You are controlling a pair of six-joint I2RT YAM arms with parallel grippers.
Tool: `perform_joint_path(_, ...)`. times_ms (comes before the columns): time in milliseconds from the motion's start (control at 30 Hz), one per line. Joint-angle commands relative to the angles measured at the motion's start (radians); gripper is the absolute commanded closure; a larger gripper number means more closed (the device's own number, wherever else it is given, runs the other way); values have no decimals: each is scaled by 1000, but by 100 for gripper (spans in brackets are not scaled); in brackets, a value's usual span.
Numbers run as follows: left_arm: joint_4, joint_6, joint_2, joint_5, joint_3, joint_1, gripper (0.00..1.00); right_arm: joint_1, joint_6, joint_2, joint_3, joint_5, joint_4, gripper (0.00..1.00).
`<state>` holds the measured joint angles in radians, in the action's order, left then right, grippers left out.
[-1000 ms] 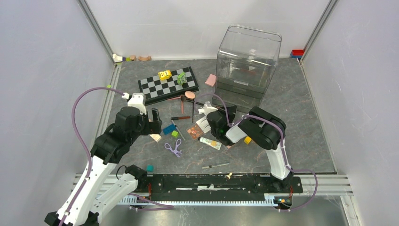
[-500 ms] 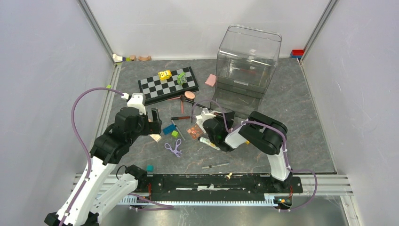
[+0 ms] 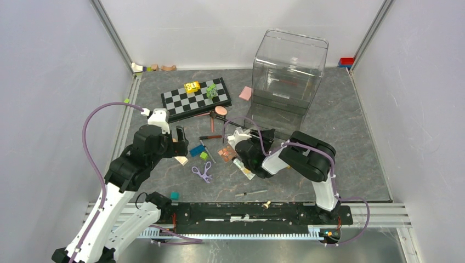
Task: Organize the makeup
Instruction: Open the drawer in the storage box, then pick up the makeup brush from the center of the board.
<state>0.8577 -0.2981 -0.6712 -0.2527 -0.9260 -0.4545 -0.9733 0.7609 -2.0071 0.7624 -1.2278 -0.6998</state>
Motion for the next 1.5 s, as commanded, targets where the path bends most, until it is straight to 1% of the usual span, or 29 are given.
perform_joint_path(0,-40,4,11,4,0,8,0,-8,-68,78,-20,14,18,44)
perform_joint_path(133,-38,4,14,-1,0,8,0,-10,-97,172,-26,17,65,37)
perform_joint_path(333,-39,4,15,-1,0,10,0,-42,-133,301,-18,26,158,32)
perform_joint_path(433,-39,2,17,-4,0,13,0,-68,-189,349,9,44,254,28)
perform_joint_path(500,-39,2,20,-7,0,14,0,-78,-274,395,40,82,375,27)
perform_joint_path(600,-39,1,18,-10,1,16,0,-82,-474,485,84,217,605,25)
perform_joint_path(667,-38,1,15,-10,1,17,0,-79,-585,552,102,322,721,24)
perform_joint_path(833,-39,1,15,-10,1,19,0,-69,-732,656,157,618,947,22)
perform_joint_path(933,-39,1,20,-11,1,19,0,-58,-816,657,202,730,1077,23)
perform_joint_path(1000,-39,-2,21,-10,3,19,0,-47,-869,654,213,802,1122,22)
perform_joint_path(1067,-34,-11,12,-8,-2,19,0,-35,-906,657,205,878,1130,22)
perform_joint_path(1200,13,-22,-35,3,-47,19,0,-16,-979,670,171,943,1131,20)
perform_joint_path(1367,73,-36,-75,-30,-95,19,0,31,-1051,653,154,1001,1183,20)
perform_joint_path(1467,74,-65,-77,14,-96,19,0,35,-1073,665,127,1061,1171,21)
